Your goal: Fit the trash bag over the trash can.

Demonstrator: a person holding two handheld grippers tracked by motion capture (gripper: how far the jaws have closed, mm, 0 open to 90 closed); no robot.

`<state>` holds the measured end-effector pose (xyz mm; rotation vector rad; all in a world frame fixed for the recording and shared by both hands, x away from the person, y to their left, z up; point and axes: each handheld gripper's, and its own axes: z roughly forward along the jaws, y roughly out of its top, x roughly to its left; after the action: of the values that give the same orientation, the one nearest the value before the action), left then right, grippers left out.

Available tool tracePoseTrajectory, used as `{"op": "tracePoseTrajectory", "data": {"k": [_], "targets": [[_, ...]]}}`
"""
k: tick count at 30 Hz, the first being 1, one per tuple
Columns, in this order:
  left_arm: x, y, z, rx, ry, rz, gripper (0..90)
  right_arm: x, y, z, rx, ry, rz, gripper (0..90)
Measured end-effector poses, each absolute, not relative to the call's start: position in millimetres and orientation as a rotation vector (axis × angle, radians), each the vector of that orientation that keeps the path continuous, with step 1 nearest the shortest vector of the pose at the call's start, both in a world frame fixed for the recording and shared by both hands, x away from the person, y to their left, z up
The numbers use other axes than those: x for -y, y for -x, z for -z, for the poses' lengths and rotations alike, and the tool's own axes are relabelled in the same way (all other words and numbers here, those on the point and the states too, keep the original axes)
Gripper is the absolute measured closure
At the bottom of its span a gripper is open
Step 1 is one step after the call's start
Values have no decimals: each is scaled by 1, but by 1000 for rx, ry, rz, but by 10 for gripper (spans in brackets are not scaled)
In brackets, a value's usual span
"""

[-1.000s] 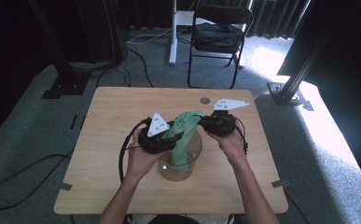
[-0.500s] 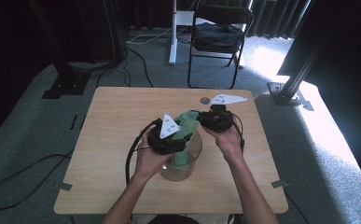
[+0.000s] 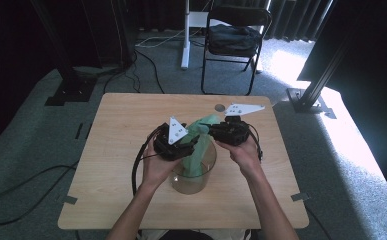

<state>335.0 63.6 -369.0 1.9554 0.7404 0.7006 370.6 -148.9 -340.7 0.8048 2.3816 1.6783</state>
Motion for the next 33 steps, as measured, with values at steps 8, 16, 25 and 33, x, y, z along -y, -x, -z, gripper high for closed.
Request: {"op": "tracePoseTrajectory", "data": {"k": [8, 16, 25, 33], "targets": [[-67, -333, 372, -701, -1988, -667, 891, 148, -368, 344, -2414, -753, -1660, 887], [-75, -333, 372, -700, -1982, -656, 900, 164, -363, 352, -2388, -748, -1606, 724], [-80, -331, 372, -711, -1959, -657, 900, 189, -367, 374, -2353, -856, -1543, 689], [-82, -329, 370, -706, -1947, -662, 900, 191, -371, 380, -2335, -894, -1527, 610]]}}
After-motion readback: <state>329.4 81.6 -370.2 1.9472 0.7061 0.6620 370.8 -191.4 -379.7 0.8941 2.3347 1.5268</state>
